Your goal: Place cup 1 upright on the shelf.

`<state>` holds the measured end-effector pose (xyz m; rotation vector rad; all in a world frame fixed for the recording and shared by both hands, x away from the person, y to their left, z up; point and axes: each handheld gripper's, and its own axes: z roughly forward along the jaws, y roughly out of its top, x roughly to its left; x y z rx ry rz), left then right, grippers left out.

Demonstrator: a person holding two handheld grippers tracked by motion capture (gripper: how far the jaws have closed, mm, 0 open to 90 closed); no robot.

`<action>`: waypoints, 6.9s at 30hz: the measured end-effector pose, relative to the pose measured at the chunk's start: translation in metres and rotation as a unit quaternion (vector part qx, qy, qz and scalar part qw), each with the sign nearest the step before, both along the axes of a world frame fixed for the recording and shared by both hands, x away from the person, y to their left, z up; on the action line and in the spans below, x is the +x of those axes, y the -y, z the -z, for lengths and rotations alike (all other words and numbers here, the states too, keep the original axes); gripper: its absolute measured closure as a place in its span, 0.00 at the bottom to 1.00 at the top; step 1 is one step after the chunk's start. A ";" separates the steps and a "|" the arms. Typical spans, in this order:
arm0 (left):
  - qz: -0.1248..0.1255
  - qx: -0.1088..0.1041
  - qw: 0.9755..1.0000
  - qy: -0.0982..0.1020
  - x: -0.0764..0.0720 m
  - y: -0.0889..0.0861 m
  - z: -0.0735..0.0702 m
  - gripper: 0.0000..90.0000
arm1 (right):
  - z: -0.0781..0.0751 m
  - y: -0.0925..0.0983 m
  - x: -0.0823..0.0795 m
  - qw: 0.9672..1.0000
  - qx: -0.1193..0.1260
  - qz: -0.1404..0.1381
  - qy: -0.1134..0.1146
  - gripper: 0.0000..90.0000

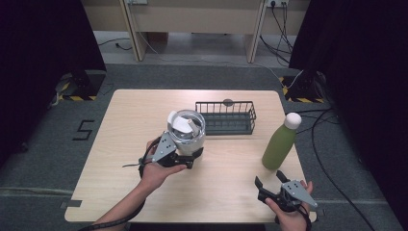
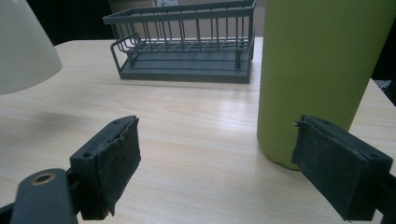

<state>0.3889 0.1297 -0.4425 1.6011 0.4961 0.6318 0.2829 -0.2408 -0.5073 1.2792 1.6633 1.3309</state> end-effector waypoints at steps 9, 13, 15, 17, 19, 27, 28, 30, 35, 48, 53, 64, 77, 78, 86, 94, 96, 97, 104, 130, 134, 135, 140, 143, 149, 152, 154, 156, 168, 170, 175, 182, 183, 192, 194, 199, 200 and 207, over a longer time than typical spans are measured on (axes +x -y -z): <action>-0.003 0.010 1.000 0.004 0.018 0.011 -0.007 0.11 | 0.000 0.000 0.000 1.000 0.002 0.001 0.000 0.16; -0.003 0.011 1.000 0.005 0.026 0.015 -0.011 0.11 | 0.000 0.000 0.000 1.000 0.003 0.001 0.001 0.16; -0.004 0.012 1.000 0.006 0.028 0.016 -0.012 0.11 | 0.000 0.000 0.000 1.000 0.003 0.001 0.001 0.16; -0.006 0.013 1.000 0.008 0.031 0.018 -0.015 0.11 | 0.000 0.000 0.000 1.000 0.003 0.001 0.001 0.16; -0.008 0.013 1.000 0.008 0.035 0.019 -0.017 0.11 | 0.001 0.000 0.000 1.000 0.004 0.001 0.000 0.16; -0.012 0.014 1.000 0.008 0.049 0.026 -0.023 0.11 | 0.000 0.001 0.000 1.000 0.004 0.003 0.001 0.16; -0.012 0.015 1.000 0.008 0.050 0.028 -0.024 0.11 | 0.000 0.001 0.000 1.000 0.004 0.003 0.001 0.16; -0.012 0.018 1.000 0.010 0.053 0.031 -0.026 0.11 | 0.000 0.001 0.000 1.000 0.004 0.002 0.001 0.16; -0.010 0.018 1.000 0.011 0.061 0.040 -0.031 0.11 | 0.001 0.002 0.000 1.000 0.004 0.003 0.002 0.16; -0.015 0.006 1.000 0.009 0.077 0.050 -0.039 0.11 | 0.002 0.006 0.000 1.000 0.008 0.007 0.000 0.17; -0.016 0.004 1.000 0.015 0.080 0.053 -0.045 0.11 | 0.002 0.005 0.000 1.000 0.006 0.004 -0.001 0.17; -0.018 -0.004 1.000 0.023 0.088 0.060 -0.055 0.11 | 0.003 0.004 0.000 1.000 0.005 0.001 -0.001 0.16; -0.035 -0.014 0.999 0.026 0.105 0.066 -0.064 0.11 | 0.004 0.005 0.001 1.000 0.007 0.002 -0.003 0.16; -0.036 -0.013 0.999 0.026 0.107 0.066 -0.064 0.11 | 0.004 0.005 0.001 1.000 0.008 0.003 -0.003 0.17; -0.046 -0.008 0.999 0.027 0.119 0.069 -0.065 0.11 | 0.004 0.005 0.001 1.000 0.009 0.002 -0.003 0.16; -0.058 -0.003 0.998 0.023 0.131 0.071 -0.064 0.11 | 0.004 0.005 0.001 1.000 0.009 0.001 -0.004 0.16; -0.061 -0.005 0.998 0.021 0.134 0.072 -0.063 0.11 | 0.004 0.005 0.001 1.000 0.010 0.001 -0.003 0.17; -0.063 -0.005 0.998 0.021 0.136 0.072 -0.063 0.11 | 0.004 0.005 0.001 1.000 0.010 0.001 -0.003 0.17; -0.072 -0.005 0.997 0.017 0.145 0.074 -0.062 0.11 | 0.004 0.005 0.001 1.000 0.009 -0.001 -0.005 0.17; -0.092 0.002 0.996 -0.001 0.165 0.083 -0.044 0.11 | 0.005 0.004 0.002 1.000 0.010 -0.004 -0.006 0.17; -0.091 0.006 0.996 -0.002 0.166 0.085 -0.042 0.11 | 0.005 0.004 0.002 1.000 0.009 -0.004 -0.006 0.17; -0.093 0.007 0.996 -0.002 0.167 0.086 -0.042 0.11 | 0.005 0.004 0.002 1.000 0.009 -0.004 -0.006 0.17; -0.093 0.007 0.996 -0.005 0.168 0.087 -0.039 0.11 | 0.005 0.004 0.002 1.000 0.009 -0.005 -0.007 0.17; -0.093 0.005 0.996 -0.006 0.167 0.088 -0.038 0.11 | 0.005 0.004 0.002 1.000 0.008 -0.006 -0.007 0.17; -0.091 0.007 0.996 -0.010 0.167 0.090 -0.035 0.11 | 0.005 0.003 0.001 1.000 0.007 -0.008 -0.008 0.17; -0.090 0.004 0.996 -0.014 0.167 0.091 -0.032 0.11 | 0.006 0.003 0.001 1.000 0.007 -0.008 -0.008 0.17; -0.090 0.006 0.996 -0.017 0.168 0.091 -0.031 0.11 | 0.006 0.004 0.002 1.000 0.007 -0.008 -0.009 0.17; -0.091 0.007 0.996 -0.018 0.169 0.092 -0.030 0.11 | 0.006 0.003 0.002 1.000 0.007 -0.008 -0.009 0.17; -0.094 0.014 0.995 -0.033 0.173 0.093 -0.019 0.11 | 0.006 0.003 0.002 1.000 0.005 -0.011 -0.010 0.17; -0.094 0.015 0.995 -0.035 0.174 0.094 -0.017 0.11 | 0.007 0.003 0.002 1.000 0.006 -0.011 -0.011 0.17; -0.094 0.014 0.995 -0.041 0.175 0.094 -0.013 0.11 | 0.007 0.003 0.002 1.000 0.006 -0.011 -0.011 0.17; -0.094 0.013 0.995 -0.043 0.176 0.095 -0.011 0.11 | 0.007 0.002 0.002 1.000 0.005 -0.013 -0.012 0.17; -0.094 0.015 0.995 -0.043 0.176 0.095 -0.011 0.11 | 0.007 0.002 0.002 1.000 0.005 -0.013 -0.012 0.17; -0.095 0.014 0.994 -0.050 0.177 0.097 -0.007 0.11 | 0.007 0.001 0.002 1.000 0.004 -0.014 -0.012 0.17; -0.095 0.014 0.994 -0.052 0.178 0.098 -0.004 0.11 | 0.007 0.001 0.002 1.000 0.003 -0.015 -0.012 0.17; -0.096 0.016 0.994 -0.052 0.178 0.099 -0.002 0.11 | 0.007 0.002 0.002 1.000 0.002 -0.015 -0.011 0.17; -0.096 0.016 0.994 -0.053 0.178 0.099 -0.002 0.11 | 0.007 0.002 0.002 1.000 0.004 -0.015 -0.012 0.17; -0.094 0.009 0.994 -0.056 0.178 0.096 0.000 0.10 | 0.007 0.001 0.002 1.000 0.003 -0.017 -0.012 0.17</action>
